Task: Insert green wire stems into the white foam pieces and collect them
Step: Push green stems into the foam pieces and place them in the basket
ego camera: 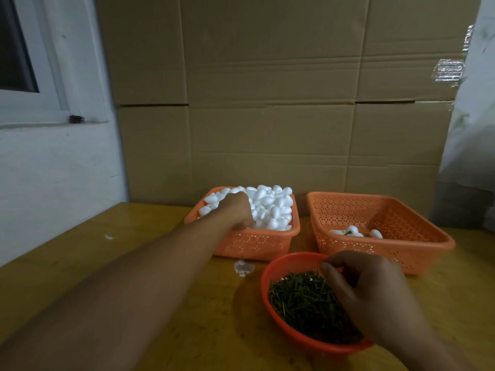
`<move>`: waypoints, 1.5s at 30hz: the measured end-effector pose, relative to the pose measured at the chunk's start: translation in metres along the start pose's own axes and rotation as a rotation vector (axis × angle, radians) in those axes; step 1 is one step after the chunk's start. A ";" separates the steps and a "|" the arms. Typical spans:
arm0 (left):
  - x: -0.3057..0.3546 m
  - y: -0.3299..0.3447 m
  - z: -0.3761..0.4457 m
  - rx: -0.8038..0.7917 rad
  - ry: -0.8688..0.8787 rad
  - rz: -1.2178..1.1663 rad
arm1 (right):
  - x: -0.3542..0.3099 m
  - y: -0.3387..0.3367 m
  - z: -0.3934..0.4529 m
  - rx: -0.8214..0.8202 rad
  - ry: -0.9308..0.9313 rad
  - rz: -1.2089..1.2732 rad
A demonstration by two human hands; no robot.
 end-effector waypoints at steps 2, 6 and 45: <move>-0.004 0.000 0.001 0.002 0.007 -0.029 | 0.001 0.000 0.000 -0.003 0.000 -0.007; -0.009 -0.008 -0.012 0.088 0.092 -0.259 | 0.003 0.002 0.000 -0.015 -0.001 -0.011; 0.013 0.003 -0.177 -0.030 0.590 -1.260 | 0.000 0.041 0.002 -0.437 -0.117 -0.444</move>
Point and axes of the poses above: each hand's wrist, its own z-axis towards the middle knuckle, its own y-axis out of the palm, x = y × z, the point moved 3 cm from there along z, towards the middle knuckle, and after that the axes turned 8 degrees about x, right-handed, at the moved point
